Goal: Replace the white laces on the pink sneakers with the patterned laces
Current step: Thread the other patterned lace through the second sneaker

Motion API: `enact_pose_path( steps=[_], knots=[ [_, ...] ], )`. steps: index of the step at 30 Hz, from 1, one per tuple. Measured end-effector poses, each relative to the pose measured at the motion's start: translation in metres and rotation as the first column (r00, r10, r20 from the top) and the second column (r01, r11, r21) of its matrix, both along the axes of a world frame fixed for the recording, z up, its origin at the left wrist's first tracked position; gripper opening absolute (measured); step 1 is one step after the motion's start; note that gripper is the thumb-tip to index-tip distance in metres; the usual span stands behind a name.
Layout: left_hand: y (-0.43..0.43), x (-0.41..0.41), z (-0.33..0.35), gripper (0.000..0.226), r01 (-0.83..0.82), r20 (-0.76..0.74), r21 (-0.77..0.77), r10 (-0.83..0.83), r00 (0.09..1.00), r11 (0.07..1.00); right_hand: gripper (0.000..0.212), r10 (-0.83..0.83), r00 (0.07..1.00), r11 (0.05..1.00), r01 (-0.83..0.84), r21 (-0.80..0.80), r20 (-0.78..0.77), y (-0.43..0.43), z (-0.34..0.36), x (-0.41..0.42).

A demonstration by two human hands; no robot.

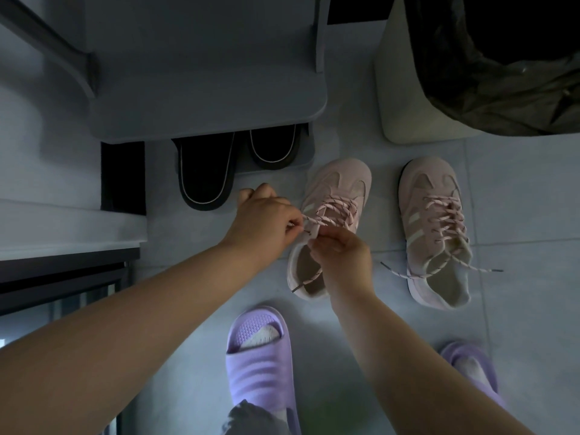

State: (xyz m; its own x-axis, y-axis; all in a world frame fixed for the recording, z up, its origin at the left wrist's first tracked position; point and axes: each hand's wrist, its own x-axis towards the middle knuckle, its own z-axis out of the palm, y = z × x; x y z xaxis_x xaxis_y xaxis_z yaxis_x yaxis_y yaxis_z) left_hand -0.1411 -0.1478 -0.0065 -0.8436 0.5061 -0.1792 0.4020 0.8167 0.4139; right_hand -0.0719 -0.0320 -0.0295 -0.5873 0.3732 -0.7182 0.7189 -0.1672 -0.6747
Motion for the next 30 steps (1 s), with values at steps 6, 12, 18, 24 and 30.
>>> enact_pose_path(
  steps=[6,12,18,24,30],
  knots=[
    [0.003,0.001,0.000,0.009,0.042,0.000,-0.025,-0.043,0.999,0.999,0.023,0.013,0.999,1.000,-0.013,-0.018,-0.029,0.002,-0.004,0.003],
    [0.004,0.003,-0.005,0.009,0.098,-0.070,-0.018,-0.099,0.993,0.995,0.033,0.041,0.999,0.998,-0.042,-0.038,-0.025,0.002,-0.003,0.000],
    [0.008,0.008,-0.012,0.013,0.137,0.073,0.058,-0.141,0.987,0.989,0.043,0.204,0.979,0.979,-0.204,-0.021,0.021,0.007,-0.006,-0.002],
    [-0.006,0.017,-0.012,0.042,0.024,0.079,0.095,-0.031,0.996,0.995,0.048,0.308,0.950,0.951,-0.309,-0.008,-0.052,0.012,-0.004,-0.004],
    [0.005,0.009,-0.011,0.026,0.039,0.156,0.111,-0.056,0.986,0.993,0.038,0.245,0.969,0.969,-0.245,0.003,-0.017,0.011,-0.004,-0.006]
  ],
)
